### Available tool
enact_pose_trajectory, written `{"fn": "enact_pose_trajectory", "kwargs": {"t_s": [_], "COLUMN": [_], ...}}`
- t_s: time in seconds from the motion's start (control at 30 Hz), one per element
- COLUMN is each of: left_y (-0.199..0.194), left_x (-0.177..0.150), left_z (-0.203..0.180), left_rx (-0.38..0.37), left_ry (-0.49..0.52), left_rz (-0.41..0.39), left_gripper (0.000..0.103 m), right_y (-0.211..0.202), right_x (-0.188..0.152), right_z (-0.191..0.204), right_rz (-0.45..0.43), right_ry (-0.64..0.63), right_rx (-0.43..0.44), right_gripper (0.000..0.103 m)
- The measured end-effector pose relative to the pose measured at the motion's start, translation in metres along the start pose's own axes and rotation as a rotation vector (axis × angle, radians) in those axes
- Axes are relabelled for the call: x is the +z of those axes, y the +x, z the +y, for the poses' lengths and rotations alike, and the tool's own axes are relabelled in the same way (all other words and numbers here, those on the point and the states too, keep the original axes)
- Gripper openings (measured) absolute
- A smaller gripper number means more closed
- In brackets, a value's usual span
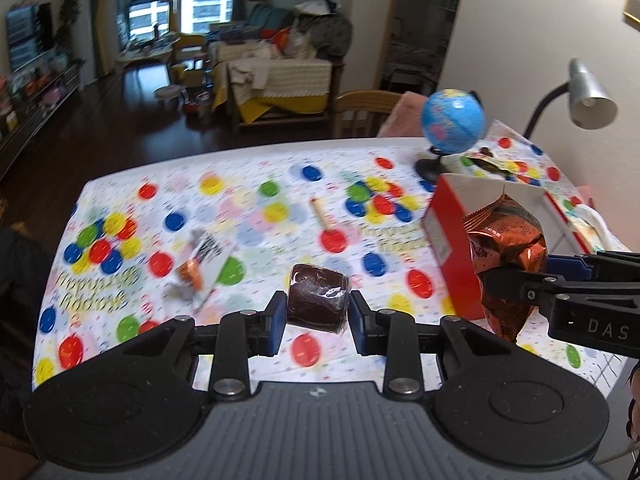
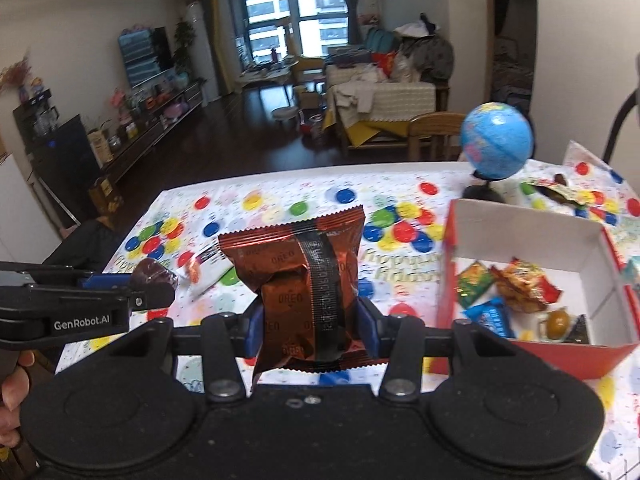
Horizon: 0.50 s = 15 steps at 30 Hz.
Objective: Organize snacks
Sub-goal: 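Carry the chocolate and copper-red packet into the red box and open both tools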
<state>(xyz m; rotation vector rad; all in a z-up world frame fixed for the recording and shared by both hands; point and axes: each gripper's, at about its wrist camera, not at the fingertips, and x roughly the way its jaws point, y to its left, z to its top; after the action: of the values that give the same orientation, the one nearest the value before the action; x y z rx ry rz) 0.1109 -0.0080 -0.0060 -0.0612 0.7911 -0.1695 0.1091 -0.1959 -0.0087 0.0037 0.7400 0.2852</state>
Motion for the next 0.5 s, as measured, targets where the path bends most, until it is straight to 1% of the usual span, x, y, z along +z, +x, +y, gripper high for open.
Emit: {"fn": "enact_pose_trajectory", "kwargs": {"t_s": [0.23, 0.5], "left_y": [0.015, 0.048], "left_x": [0.022, 0.043], "left_z": [-0.041, -0.103], "left_rx": [-0.043, -0.077], "left_ry": [0.05, 0.099], "left_rz": [-0.007, 0.012], "left_gripper": [0.032, 0.032], "right_y": [-0.013, -0.018], "right_x": [0.003, 0.001], "right_z": [-0.046, -0.112], "right_rz": [-0.026, -0.021], "right_ry": [0.046, 0.098], "right_rx": [-0.066, -0.11], "right_gripper": [0.045, 0.045]}}
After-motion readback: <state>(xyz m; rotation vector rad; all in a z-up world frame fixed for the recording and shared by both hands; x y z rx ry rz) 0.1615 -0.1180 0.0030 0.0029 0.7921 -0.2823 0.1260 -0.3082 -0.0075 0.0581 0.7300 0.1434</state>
